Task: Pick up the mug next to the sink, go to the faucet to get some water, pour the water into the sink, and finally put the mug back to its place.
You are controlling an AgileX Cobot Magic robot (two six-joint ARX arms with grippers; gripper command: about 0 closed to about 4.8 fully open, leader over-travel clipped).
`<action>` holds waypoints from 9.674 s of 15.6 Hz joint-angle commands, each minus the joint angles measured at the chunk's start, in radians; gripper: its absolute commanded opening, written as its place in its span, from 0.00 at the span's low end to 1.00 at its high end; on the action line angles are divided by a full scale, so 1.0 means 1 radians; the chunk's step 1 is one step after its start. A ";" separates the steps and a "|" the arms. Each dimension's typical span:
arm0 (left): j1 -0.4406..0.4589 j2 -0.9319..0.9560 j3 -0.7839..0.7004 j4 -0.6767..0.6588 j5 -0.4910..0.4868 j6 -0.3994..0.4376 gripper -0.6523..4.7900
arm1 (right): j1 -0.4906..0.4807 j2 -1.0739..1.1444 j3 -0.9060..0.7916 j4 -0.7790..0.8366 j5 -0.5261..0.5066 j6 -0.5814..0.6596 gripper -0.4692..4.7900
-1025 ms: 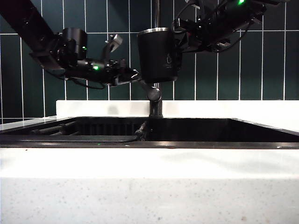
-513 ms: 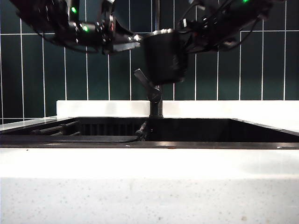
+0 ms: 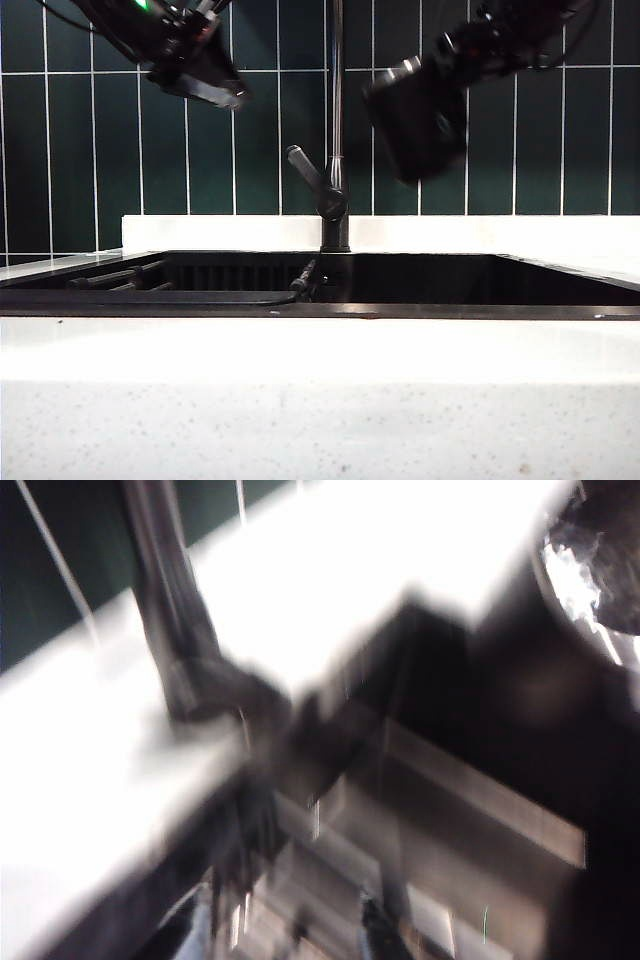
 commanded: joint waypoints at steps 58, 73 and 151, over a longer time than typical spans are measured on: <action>0.008 -0.775 -1.104 0.740 -0.267 -0.486 0.45 | -0.232 -0.060 -0.085 0.116 0.314 0.205 0.09; 0.008 -0.776 -1.106 0.711 -0.264 -0.426 0.45 | -0.301 -0.032 -0.461 0.566 0.322 0.485 0.09; 0.008 -1.584 -1.643 0.629 -0.641 -0.452 0.11 | -0.120 -1.500 -1.045 -0.313 0.284 0.376 0.07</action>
